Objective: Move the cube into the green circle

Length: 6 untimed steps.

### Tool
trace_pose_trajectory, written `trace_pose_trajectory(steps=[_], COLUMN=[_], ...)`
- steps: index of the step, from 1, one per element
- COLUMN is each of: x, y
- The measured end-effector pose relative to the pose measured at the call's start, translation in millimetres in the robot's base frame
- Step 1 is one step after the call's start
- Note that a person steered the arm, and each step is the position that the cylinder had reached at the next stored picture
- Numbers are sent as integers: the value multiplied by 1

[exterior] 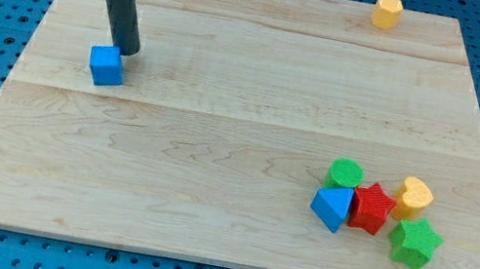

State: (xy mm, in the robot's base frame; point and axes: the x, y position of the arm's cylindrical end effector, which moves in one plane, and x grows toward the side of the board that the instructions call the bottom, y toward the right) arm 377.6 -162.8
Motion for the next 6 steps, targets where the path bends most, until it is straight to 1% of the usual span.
trace_pose_trajectory(steps=[1, 2, 3, 4, 5, 6], x=[32, 36, 37, 40, 55, 71], y=[-5, -45, -53, -100, -102, -42])
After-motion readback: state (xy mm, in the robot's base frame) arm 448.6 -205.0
